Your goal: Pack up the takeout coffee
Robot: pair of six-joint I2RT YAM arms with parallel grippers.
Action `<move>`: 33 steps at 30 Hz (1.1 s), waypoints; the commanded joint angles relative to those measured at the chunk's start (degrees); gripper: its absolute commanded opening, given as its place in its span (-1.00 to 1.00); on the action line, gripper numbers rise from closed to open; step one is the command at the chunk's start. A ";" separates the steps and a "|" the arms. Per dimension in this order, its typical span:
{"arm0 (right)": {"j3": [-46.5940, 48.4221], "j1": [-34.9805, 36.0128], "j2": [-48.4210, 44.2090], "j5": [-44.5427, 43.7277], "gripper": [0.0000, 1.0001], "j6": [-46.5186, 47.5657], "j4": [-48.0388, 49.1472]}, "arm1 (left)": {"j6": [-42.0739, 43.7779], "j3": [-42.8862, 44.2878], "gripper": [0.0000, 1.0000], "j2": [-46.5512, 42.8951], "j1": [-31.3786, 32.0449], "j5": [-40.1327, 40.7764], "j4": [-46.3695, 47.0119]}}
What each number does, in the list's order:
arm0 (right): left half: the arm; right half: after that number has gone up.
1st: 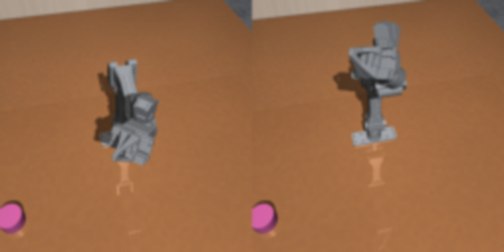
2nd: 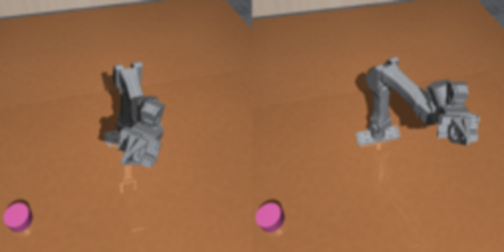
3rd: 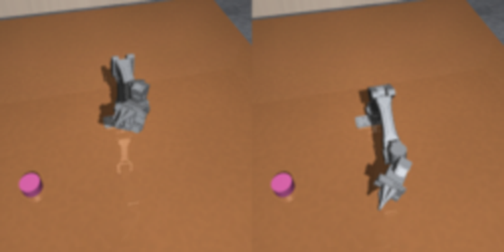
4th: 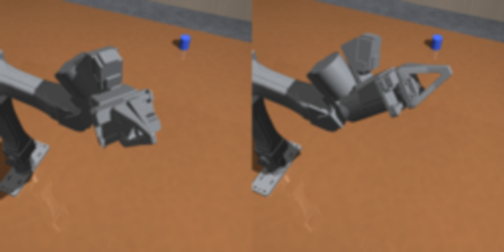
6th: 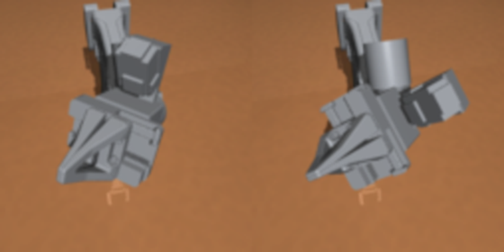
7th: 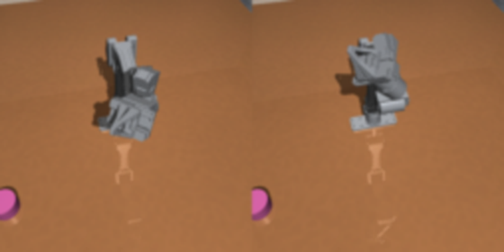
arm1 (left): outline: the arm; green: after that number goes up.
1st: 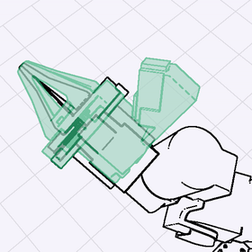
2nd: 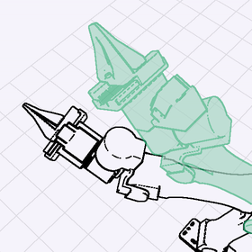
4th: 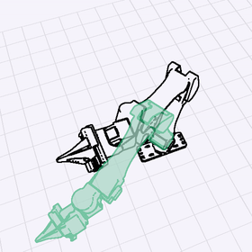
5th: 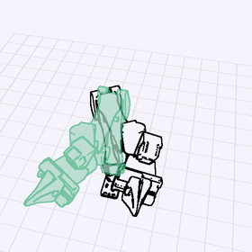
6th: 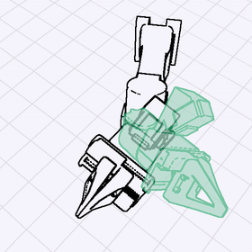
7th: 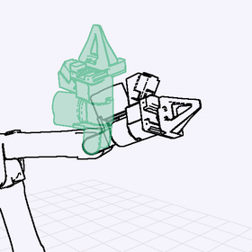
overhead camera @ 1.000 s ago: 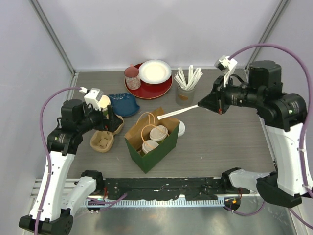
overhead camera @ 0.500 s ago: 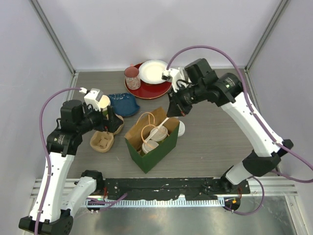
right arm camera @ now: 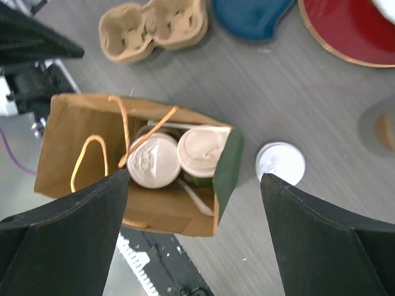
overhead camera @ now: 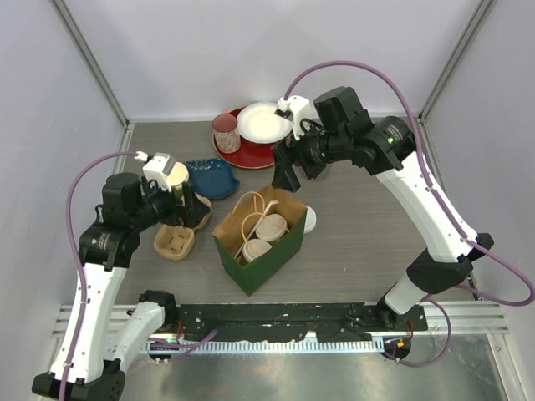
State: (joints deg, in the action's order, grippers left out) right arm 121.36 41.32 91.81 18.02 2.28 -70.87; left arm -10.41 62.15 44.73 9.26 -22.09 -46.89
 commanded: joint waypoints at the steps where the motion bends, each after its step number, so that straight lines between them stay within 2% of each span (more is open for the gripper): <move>1: 5.37 -0.10 -0.75 -9.39 0.86 -2.11 5.39 | 0.13 -0.45 0.83 -0.87 -0.20 -0.33 2.25; 5: 1.35 -5.09 -3.82 -23.88 0.86 -5.09 8.90 | 0.22 -1.67 0.86 -1.57 -0.20 2.47 2.86; 7: -7.86 -8.34 -9.33 -30.57 0.86 -6.06 15.45 | -0.39 -2.90 0.89 -2.97 -0.20 5.46 4.52; 8: -11.55 -12.10 -11.46 -32.16 0.86 -6.15 18.20 | -0.74 -4.57 0.91 -3.59 -0.20 6.78 5.31; 9: -19.94 -13.79 -13.74 -34.17 0.86 -6.24 21.36 | -0.75 -5.45 0.93 -4.38 -0.29 10.01 6.10; 11: -29.03 -17.83 -21.82 -36.47 0.91 -4.23 32.16 | -0.66 -8.95 0.95 -7.45 -0.20 13.37 9.44; 12: -38.30 -18.72 -24.81 -38.04 0.94 -2.83 35.85 | -0.49 -10.46 0.97 -8.94 -0.20 16.17 11.02; 13: -42.74 -19.25 -27.19 -40.67 0.96 -2.29 42.85 | -0.22 -12.21 0.98 -10.35 -0.29 17.59 14.34; 14: -46.88 -19.70 -31.73 -42.26 0.99 1.20 45.88 | 0.30 -16.06 1.00 -14.28 -0.20 18.65 16.29; 15: -53.96 -19.87 -33.52 -43.58 0.99 1.58 48.61 | 0.57 -18.27 0.99 -16.41 -0.20 20.49 18.14; 16: -57.17 -19.96 -35.19 -46.12 0.99 1.50 52.81 | 0.83 -20.47 0.99 -18.95 -0.20 21.20 21.98; 21: -76.57 -20.05 -46.69 -48.87 1.00 1.23 64.44 | 5.83 -33.66 0.99 -31.34 -0.20 23.30 30.71; 26: -92.33 -20.05 -56.20 -50.80 1.00 1.06 79.46 | 4.80 -40.43 0.99 -32.07 -0.29 27.27 31.86; 29: -102.96 -20.05 -62.26 -50.02 0.99 1.49 88.86 | 1.89 -43.77 0.98 -31.81 -0.20 28.06 37.74; 30: -107.86 -19.96 -63.50 -49.75 0.99 2.19 91.24 | 2.24 -44.83 1.00 -31.64 -0.20 28.15 40.45; 33: -114.48 -20.05 -67.98 -51.06 1.00 2.64 98.02 | 5.83 -49.48 1.00 -32.16 -0.20 29.99 44.07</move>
State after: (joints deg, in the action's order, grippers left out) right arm 13.39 21.26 27.94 -30.44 3.81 10.04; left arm -7.01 16.32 12.95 9.26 4.16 -14.26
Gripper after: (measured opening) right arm 0.996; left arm 0.995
